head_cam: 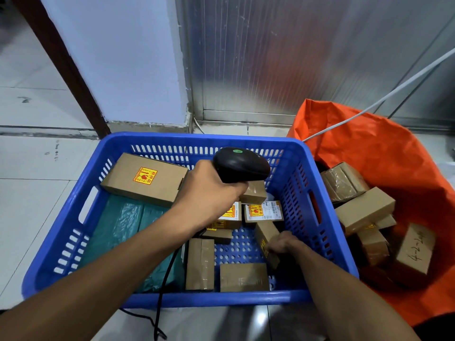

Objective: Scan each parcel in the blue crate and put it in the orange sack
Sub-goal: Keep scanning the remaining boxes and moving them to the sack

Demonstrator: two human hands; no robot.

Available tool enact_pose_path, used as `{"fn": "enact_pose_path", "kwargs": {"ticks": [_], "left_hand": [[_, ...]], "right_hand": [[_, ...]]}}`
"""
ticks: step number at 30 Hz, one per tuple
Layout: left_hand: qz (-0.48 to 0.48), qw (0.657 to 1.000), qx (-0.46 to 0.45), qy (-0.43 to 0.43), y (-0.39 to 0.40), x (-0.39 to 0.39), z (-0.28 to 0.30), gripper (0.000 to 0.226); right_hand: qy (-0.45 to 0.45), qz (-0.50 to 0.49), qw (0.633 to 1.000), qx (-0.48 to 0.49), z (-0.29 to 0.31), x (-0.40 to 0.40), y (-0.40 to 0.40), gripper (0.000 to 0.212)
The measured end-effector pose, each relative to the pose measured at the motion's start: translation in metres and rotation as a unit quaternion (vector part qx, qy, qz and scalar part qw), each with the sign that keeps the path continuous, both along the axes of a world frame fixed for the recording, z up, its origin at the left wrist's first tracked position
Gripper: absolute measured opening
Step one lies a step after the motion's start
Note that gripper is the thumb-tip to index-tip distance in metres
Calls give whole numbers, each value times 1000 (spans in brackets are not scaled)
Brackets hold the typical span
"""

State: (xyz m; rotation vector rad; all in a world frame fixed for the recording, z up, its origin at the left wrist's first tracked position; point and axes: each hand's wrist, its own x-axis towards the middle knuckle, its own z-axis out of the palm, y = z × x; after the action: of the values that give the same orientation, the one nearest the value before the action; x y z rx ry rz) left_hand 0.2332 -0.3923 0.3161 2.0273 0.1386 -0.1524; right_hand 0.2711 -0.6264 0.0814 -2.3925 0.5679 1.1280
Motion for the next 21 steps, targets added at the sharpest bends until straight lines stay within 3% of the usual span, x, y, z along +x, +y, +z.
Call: {"fn": "enact_pose_path", "kwargs": {"ticks": [5,12,21], "left_hand": [[0,1000,2,-7,3,-3,4,18],[1,1000,-6,-14,5,-8,11,16],[-2,1000,0,-19,9,-18,21,26]], "right_hand": [[15,-79,995,64,23,0,-2,58],[25,-64,990,125,79,12,-3,64],[-13,-40,988,146,160,5,-4,54]]}}
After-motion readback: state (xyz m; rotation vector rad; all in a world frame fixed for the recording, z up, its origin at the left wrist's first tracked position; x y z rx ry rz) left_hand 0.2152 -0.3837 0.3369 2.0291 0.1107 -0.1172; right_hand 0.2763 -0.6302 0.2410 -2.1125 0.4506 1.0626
